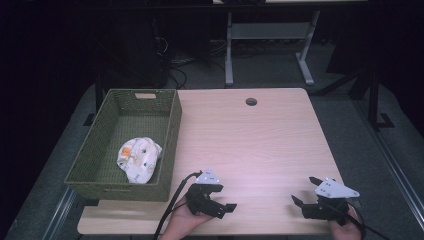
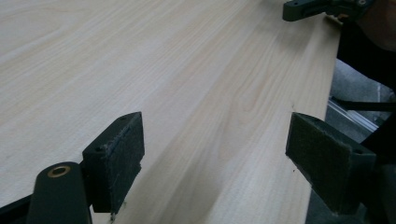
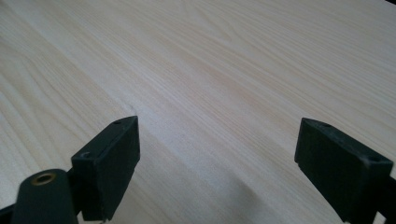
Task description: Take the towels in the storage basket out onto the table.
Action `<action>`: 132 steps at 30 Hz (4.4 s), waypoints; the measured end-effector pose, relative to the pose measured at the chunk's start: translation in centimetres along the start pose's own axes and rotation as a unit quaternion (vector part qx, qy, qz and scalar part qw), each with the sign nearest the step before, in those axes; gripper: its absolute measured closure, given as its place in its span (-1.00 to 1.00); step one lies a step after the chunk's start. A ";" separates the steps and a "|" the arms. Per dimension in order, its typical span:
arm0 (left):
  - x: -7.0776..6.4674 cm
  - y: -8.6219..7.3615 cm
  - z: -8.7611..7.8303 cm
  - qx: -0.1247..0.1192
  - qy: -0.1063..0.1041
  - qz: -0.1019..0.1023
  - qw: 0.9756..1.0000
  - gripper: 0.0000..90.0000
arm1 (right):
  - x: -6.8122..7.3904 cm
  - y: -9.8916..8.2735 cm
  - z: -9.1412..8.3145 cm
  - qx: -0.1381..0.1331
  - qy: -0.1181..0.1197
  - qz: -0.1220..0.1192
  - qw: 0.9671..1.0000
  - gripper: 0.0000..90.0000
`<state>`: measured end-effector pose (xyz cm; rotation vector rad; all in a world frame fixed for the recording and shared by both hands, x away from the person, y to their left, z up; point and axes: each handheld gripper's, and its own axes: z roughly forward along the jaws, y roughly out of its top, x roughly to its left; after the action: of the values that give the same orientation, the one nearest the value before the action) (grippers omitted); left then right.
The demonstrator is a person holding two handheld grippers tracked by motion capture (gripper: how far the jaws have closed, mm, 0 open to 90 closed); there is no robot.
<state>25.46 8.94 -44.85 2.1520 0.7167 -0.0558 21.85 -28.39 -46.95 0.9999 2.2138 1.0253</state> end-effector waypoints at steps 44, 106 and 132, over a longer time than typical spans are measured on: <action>4.8 9.8 -9.7 0.007 -0.064 -0.084 0.994 -0.60 | 0.3 0.0 -0.4 0.000 -0.007 0.001 1.000 -0.70; 20.1 1.1 -19.4 0.072 0.171 -0.265 0.946 -0.49 | 0.4 -0.1 -0.5 0.004 -0.008 0.001 1.000 -0.70; 23.0 -0.8 -15.0 0.245 0.264 -0.268 0.893 -0.18 | 0.6 -0.2 -0.3 0.007 -0.004 -0.002 1.000 -0.70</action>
<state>41.27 31.27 -42.25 2.3867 1.7671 0.0701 21.24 -28.16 -46.98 1.0033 2.2183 1.0028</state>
